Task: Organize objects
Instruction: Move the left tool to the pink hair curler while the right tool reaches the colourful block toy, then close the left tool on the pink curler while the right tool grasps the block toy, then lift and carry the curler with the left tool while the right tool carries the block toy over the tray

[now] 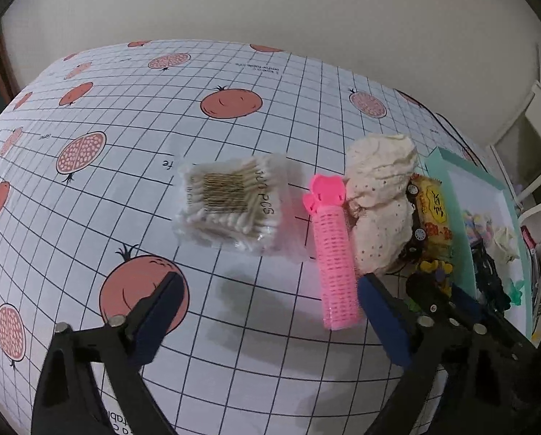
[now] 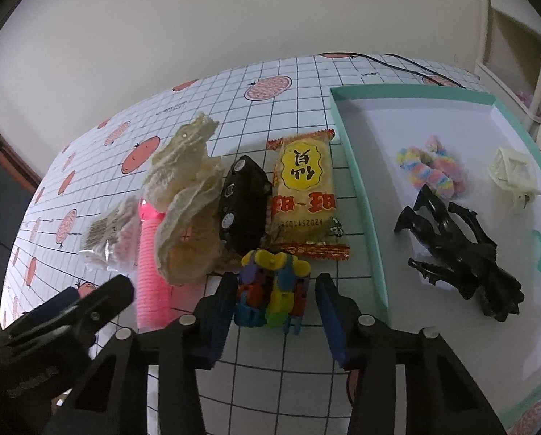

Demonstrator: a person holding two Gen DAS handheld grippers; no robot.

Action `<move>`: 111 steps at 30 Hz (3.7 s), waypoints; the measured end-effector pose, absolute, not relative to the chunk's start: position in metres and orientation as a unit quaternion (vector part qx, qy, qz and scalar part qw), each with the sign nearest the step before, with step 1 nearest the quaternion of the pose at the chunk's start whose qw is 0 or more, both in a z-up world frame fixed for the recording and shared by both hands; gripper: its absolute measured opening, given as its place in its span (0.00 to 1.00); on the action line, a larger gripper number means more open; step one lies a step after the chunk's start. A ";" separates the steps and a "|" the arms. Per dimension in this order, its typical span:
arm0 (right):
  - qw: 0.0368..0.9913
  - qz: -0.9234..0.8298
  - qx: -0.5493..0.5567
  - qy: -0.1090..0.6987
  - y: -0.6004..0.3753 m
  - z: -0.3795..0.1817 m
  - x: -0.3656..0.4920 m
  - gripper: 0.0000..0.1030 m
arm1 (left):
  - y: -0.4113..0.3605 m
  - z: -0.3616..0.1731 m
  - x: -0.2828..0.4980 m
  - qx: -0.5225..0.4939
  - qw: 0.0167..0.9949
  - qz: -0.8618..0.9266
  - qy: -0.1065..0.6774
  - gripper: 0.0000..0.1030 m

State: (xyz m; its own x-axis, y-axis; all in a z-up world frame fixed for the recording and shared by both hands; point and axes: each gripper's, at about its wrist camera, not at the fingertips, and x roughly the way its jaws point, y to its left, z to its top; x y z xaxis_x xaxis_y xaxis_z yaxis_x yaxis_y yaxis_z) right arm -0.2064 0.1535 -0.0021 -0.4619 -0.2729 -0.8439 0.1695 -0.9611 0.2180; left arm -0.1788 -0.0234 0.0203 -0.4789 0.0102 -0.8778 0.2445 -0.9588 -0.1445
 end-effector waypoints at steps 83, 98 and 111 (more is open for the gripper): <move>0.185 -0.859 0.475 -0.054 0.169 0.031 -0.198 0.39 | -0.016 0.053 -0.169 0.471 0.104 -0.865 0.142 0.24; 0.199 -0.875 0.437 -0.063 0.176 0.062 -0.189 0.39 | -0.008 0.106 -0.156 0.397 0.103 -0.901 0.139 0.24; 0.172 -0.890 0.418 -0.065 0.221 0.079 -0.190 0.39 | 0.038 0.124 -0.157 0.388 0.040 -0.911 0.136 0.24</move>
State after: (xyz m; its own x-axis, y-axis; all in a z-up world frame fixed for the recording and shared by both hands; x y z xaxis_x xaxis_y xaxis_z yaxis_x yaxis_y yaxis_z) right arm -0.1900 0.2212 0.0795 -0.5912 -0.3595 -0.7220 0.2512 -0.9327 0.2587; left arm -0.1569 0.0380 0.1244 -0.6954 0.0323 -0.7179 0.1786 -0.9599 -0.2162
